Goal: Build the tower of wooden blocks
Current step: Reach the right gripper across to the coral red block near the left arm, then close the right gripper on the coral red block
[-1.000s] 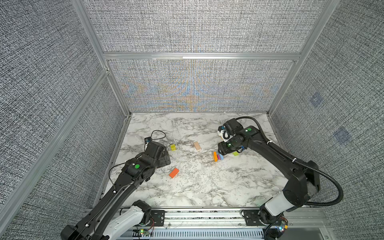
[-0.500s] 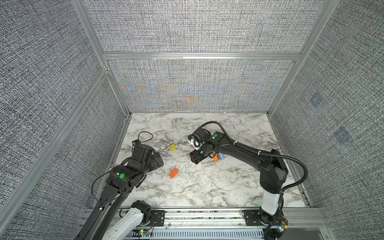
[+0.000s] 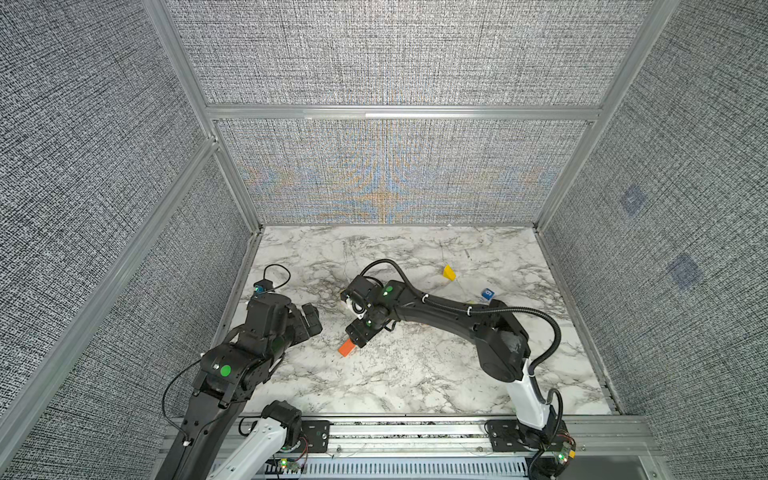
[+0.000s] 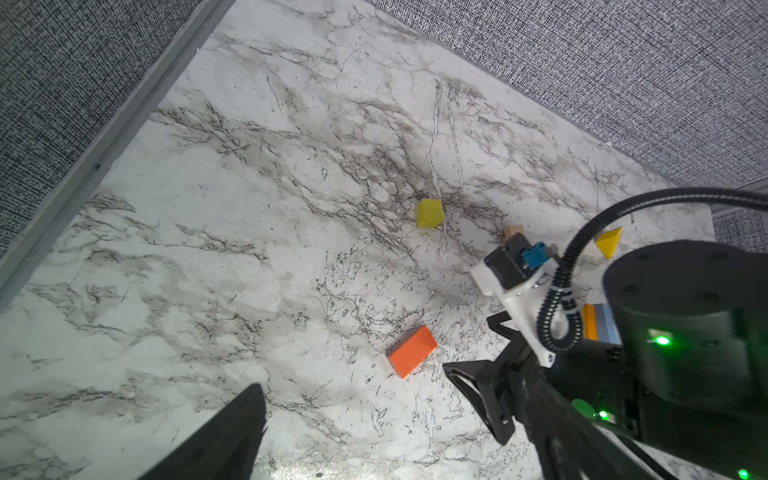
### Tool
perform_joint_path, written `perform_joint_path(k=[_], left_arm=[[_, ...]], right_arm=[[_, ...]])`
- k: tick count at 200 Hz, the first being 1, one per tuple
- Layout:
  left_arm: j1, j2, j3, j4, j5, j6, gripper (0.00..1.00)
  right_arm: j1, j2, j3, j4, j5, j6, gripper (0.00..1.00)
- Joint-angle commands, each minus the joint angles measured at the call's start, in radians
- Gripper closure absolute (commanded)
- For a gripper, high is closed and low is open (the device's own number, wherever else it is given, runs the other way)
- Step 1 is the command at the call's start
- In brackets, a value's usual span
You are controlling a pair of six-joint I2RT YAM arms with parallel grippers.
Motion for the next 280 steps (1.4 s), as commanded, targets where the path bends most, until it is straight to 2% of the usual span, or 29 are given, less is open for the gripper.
perform_joint_path(k=[1, 73, 160, 192, 230, 280], left_arm=[[0.002, 0.003, 0.020, -0.018, -0.030, 0.030, 0.01], [0.001, -0.001, 0.008, 0.013, -0.041, 0.051, 0.01], [0.002, -0.021, -0.011, 0.027, -0.030, 0.061, 0.01], [0.002, -0.040, -0.015, 0.020, -0.029, 0.062, 0.01], [0.002, -0.059, -0.012, 0.001, -0.038, 0.060, 0.01], [0.001, -0.079, -0.008, -0.018, -0.041, 0.057, 0.01]], right_arm=[[0.010, 0.034, 0.038, 0.009, -0.015, 0.018, 0.12], [0.052, 0.161, 0.181, -0.034, -0.020, 0.024, 0.12], [0.065, 0.218, 0.211, -0.061, 0.002, 0.039, 0.13], [0.076, 0.249, 0.263, -0.101, 0.027, 0.041, 0.17], [0.089, 0.267, 0.298, -0.136, 0.061, 0.036, 0.28], [0.103, 0.287, 0.320, -0.180, 0.087, 0.029, 0.27]])
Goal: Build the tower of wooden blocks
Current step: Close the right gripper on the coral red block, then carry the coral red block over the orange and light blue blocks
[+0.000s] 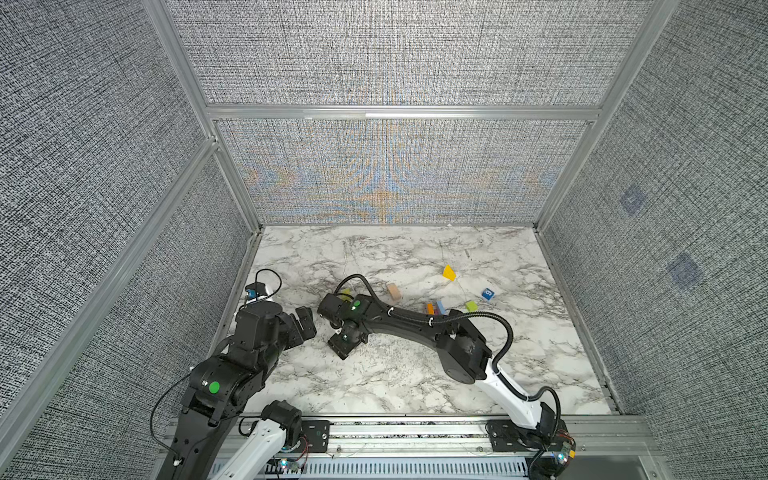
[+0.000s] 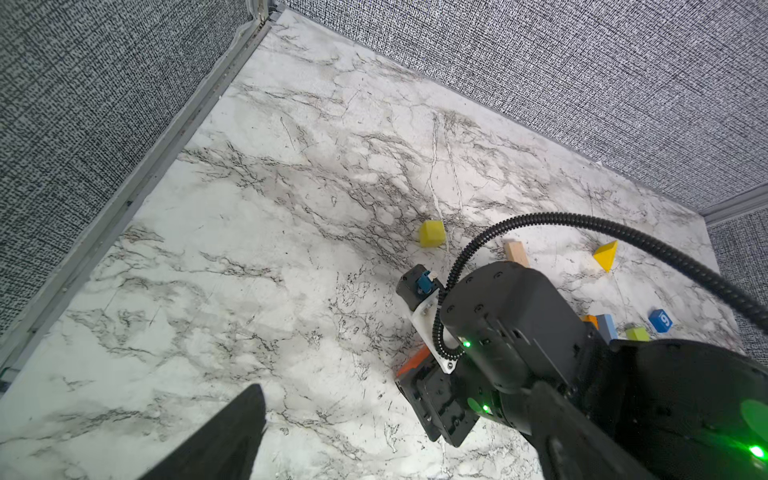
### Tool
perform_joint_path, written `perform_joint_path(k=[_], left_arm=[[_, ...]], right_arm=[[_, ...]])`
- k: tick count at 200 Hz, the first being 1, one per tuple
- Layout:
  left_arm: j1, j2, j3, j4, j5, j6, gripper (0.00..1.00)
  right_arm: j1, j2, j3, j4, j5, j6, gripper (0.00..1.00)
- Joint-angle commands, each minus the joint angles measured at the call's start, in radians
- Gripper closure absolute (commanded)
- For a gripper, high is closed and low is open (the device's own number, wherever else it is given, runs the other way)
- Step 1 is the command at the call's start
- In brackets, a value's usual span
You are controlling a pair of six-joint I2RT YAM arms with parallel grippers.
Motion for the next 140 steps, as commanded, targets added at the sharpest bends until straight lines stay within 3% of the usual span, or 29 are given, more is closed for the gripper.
perform_joint_path(k=[1, 36, 76, 140], left_arm=[[0.001, -0.006, 0.001, -0.020, -0.009, 0.006, 0.01], [0.002, -0.006, 0.004, -0.024, -0.006, 0.002, 0.01], [0.002, -0.001, 0.021, -0.033, -0.006, 0.003, 0.01], [0.002, 0.002, 0.057, -0.050, 0.002, -0.016, 0.01]], right_arm=[[0.006, 0.005, 0.005, -0.051, 0.025, -0.005, 0.27], [0.008, 0.001, -0.001, -0.055, 0.041, 0.004, 0.28], [0.009, -0.028, -0.015, -0.052, 0.044, 0.012, 0.44], [0.002, -0.139, -0.090, -0.055, 0.127, 0.061, 0.45]])
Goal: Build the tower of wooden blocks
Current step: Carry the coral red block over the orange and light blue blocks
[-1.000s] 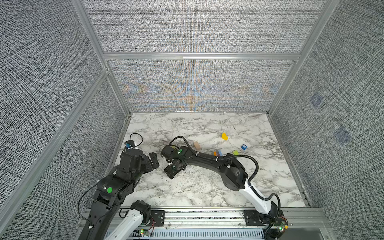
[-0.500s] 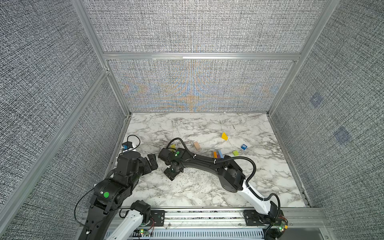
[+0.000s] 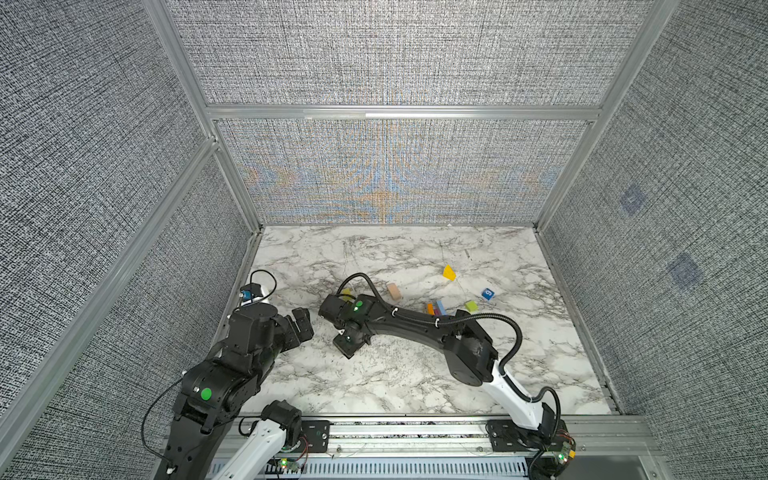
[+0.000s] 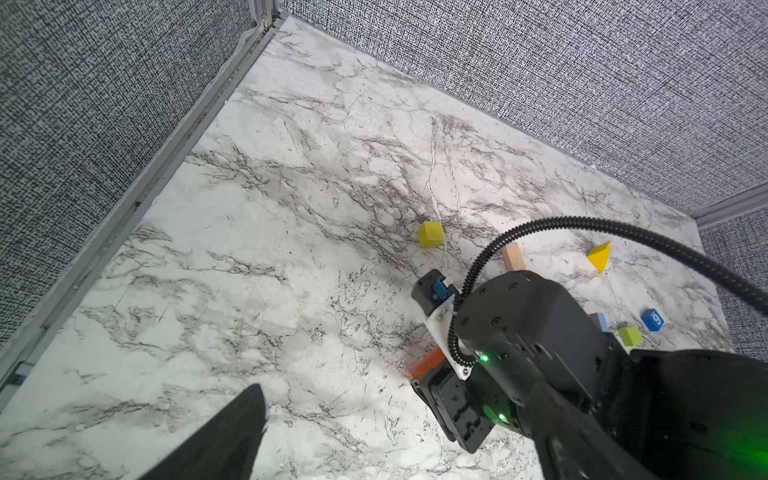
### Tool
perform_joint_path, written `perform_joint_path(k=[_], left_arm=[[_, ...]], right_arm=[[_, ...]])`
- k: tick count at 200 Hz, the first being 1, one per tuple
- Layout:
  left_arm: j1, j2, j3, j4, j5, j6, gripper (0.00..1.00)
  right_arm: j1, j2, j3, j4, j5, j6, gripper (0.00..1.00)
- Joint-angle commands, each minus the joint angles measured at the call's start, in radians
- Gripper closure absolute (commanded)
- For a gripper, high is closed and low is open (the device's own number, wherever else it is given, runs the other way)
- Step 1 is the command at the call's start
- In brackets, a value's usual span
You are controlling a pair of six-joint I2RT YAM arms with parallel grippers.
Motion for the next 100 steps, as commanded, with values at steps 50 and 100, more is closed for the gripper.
perform_joint_path(k=[50, 100], left_arm=[[0.001, 0.053, -0.005, 0.065, 0.091, 0.005, 0.01], [0.001, 0.133, -0.033, 0.182, 0.172, 0.059, 0.01]], right_arm=[[-0.053, -0.185, -0.150, -0.008, 0.074, 0.078, 0.45], [-0.150, -0.340, -0.332, 0.044, 0.059, 0.120, 0.45]])
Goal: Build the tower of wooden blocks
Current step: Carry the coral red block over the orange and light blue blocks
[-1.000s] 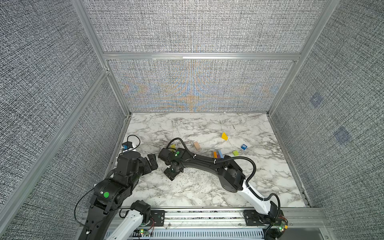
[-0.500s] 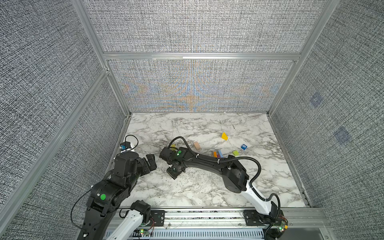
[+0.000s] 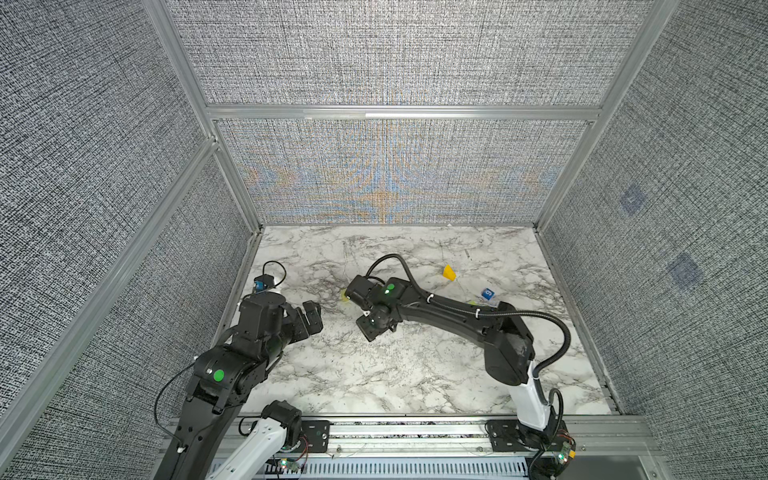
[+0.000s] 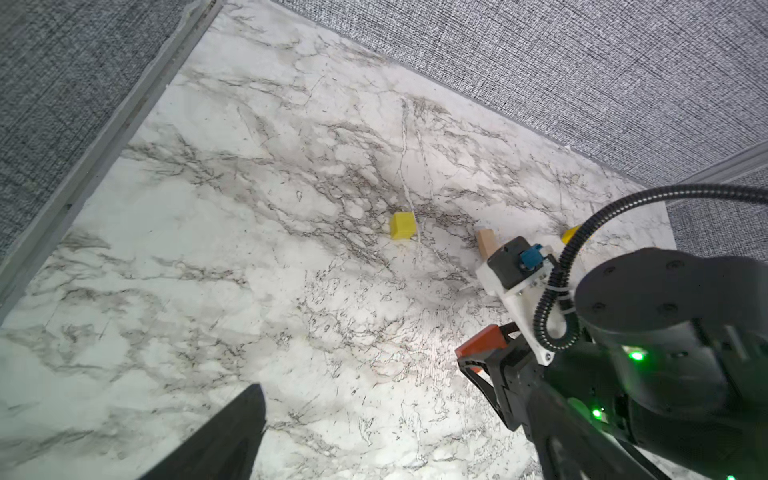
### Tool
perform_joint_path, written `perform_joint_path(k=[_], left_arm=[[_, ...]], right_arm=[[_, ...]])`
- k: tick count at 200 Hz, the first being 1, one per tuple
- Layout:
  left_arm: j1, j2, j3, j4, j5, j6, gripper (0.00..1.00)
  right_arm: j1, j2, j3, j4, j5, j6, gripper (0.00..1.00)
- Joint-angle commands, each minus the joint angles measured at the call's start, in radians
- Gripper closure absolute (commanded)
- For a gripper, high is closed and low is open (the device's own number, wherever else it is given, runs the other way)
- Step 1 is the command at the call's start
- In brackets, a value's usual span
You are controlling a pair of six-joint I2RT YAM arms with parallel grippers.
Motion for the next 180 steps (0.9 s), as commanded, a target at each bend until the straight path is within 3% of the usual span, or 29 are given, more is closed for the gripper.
perform_joint_path(k=[1, 95, 180], left_arm=[[0.000, 0.043, -0.007, 0.081, 0.056, 0.033, 0.01], [-0.010, 0.339, -0.075, 0.363, 0.162, 0.012, 0.02], [-0.070, 0.575, -0.035, 0.486, 0.156, 0.012, 0.03]], right_arm=[[-0.034, -0.052, -0.062, 0.027, 0.004, 0.031, 0.45], [-0.277, -0.269, -0.319, 0.078, 0.003, 0.034, 0.45], [-0.384, -0.249, -0.361, 0.105, -0.009, 0.016, 0.45]])
